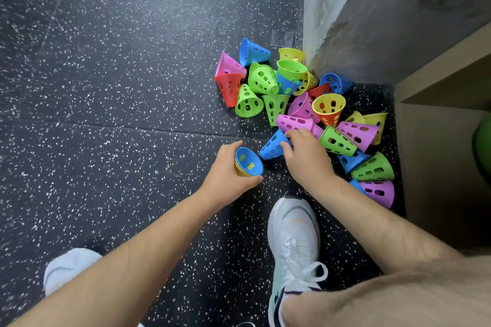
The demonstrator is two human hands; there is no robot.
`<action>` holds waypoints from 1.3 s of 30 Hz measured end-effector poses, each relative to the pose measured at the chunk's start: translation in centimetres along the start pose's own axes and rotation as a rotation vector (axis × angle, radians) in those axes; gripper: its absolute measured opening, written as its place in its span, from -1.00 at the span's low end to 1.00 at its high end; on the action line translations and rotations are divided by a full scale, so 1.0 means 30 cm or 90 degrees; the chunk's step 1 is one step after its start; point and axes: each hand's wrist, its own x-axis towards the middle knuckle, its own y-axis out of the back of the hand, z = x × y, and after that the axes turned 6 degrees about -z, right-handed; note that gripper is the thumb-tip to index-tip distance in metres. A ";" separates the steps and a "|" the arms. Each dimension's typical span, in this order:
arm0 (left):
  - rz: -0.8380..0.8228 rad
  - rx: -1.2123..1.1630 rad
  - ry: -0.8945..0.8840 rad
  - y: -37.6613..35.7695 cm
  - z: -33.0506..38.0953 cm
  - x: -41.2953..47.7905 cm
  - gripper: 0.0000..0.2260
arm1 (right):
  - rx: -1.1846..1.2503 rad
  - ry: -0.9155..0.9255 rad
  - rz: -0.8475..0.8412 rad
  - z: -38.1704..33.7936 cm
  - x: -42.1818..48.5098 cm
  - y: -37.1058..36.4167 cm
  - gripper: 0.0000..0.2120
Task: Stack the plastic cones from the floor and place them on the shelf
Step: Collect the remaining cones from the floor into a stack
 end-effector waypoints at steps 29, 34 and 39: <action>0.020 -0.274 -0.025 0.017 0.044 0.028 -0.33 | 0.345 0.087 0.035 -0.072 -0.086 0.054 -0.78; 0.007 -0.280 -0.020 0.002 0.057 0.028 -0.36 | 0.064 -0.001 0.167 0.025 -0.051 0.074 -0.78; -0.009 -0.267 -0.026 -0.018 0.079 0.043 -0.37 | -0.202 -0.108 0.128 0.069 0.014 0.120 -0.61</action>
